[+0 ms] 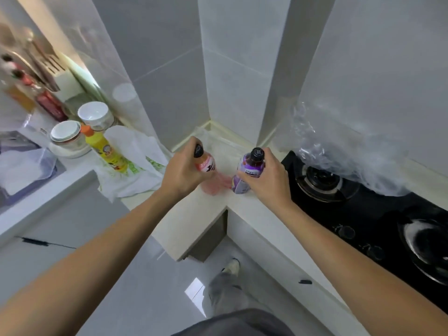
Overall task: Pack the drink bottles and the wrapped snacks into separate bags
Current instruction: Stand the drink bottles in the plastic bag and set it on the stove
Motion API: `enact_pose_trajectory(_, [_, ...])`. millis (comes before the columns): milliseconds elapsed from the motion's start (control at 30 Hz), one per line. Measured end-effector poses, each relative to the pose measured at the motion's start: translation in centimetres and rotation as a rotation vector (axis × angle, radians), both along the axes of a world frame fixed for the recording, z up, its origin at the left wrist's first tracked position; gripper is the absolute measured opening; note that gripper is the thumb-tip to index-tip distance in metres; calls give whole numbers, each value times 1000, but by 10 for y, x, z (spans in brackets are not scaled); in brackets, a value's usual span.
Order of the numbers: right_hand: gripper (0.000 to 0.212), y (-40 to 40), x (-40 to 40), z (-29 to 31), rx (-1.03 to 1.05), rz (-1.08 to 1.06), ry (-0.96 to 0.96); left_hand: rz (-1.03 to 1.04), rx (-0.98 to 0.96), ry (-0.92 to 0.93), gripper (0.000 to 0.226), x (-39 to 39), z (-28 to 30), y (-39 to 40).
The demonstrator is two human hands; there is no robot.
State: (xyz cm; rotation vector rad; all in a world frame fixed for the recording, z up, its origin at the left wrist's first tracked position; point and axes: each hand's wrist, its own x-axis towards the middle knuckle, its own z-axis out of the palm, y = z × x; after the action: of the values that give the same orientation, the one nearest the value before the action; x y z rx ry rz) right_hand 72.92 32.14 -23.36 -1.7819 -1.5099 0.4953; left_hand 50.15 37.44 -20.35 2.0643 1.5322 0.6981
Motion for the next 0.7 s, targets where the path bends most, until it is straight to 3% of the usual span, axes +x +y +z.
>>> enact_pose_trajectory(367, [50,157,-10,-50,-116,-16,72,-101,-118,-9,59,29,-32,182])
enact_pose_trajectory(567, [52,191,-22,-84,-131,-36,74,-218,-164,124,59,34,-80,230])
enact_pose_trajectory(700, [56,209,-35,-88,-92,-69,31,-291,-174,102,63,30,-96,249])
